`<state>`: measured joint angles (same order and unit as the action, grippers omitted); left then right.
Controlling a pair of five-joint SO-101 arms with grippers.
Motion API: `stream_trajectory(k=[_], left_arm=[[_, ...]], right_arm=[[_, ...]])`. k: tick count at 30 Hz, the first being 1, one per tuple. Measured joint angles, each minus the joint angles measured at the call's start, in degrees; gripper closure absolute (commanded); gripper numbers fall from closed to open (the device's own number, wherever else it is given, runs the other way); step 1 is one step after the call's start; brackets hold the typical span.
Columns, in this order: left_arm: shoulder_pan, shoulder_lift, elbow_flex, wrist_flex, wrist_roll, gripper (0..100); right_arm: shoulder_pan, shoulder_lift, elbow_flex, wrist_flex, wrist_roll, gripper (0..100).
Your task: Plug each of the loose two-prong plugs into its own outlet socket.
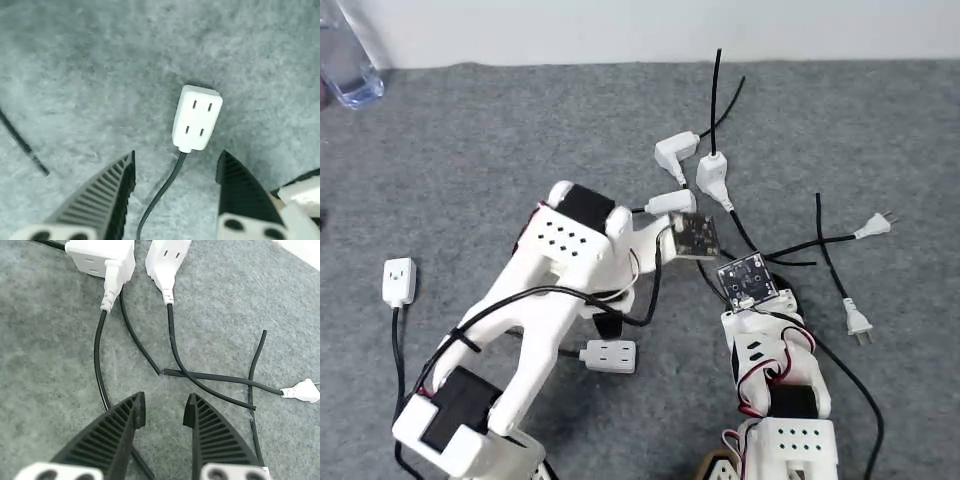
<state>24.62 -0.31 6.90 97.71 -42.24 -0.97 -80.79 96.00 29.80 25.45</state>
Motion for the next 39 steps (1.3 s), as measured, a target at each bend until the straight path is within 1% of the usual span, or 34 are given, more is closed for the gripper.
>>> stream_trajectory(k=[4, 8, 11, 15, 17, 21, 25, 27, 29, 32, 36, 39], left_arm=[[0.00, -5.19, -6.59, 0.97, 5.19, 75], [-1.05, -12.75, -13.80, 1.14, 13.71, 75], [-4.57, -17.32, -13.89, 1.23, 21.63, 75], [-11.16, -22.51, -7.91, 1.41, 31.47, 75], [-14.86, -25.58, -3.25, 1.05, 33.67, 75], [-22.07, -35.60, 9.85, -4.40, 34.73, 75], [-29.10, -51.78, 28.31, -12.84, 34.81, 75], [-32.53, -61.36, 38.33, -18.20, 32.44, 75], [-35.60, -71.30, 48.26, -23.38, 28.84, 75], [-40.18, -84.13, 61.45, -27.78, 27.34, 75], [-41.93, -95.91, 73.49, -28.66, 29.01, 75], [-42.37, -102.59, 76.66, -28.66, 30.77, 75]], right_arm=[[0.70, 0.00, 0.00, 0.00, 0.00, 86.1], [5.10, 0.00, -0.53, 1.67, 0.00, 86.1], [10.11, 0.00, -1.76, 2.90, -1.49, 86.0], [15.12, 0.00, -3.16, 2.99, -5.27, 85.9], [16.97, 0.00, -4.57, 3.25, -5.63, 85.8], [21.19, 0.00, -7.65, 3.25, -5.63, 85.3], [27.16, 0.00, -11.87, 3.69, -5.54, 75.3], [28.66, 0.00, -15.30, 6.07, -4.13, 71.1], [29.19, 0.00, -19.96, 10.64, -2.02, 70.4], [29.27, 0.00, -29.27, 20.48, -0.44, 71.0], [26.11, -0.09, -40.00, 31.47, 1.14, 71.0], [22.77, -0.70, -45.27, 37.36, 1.32, 71.0]])
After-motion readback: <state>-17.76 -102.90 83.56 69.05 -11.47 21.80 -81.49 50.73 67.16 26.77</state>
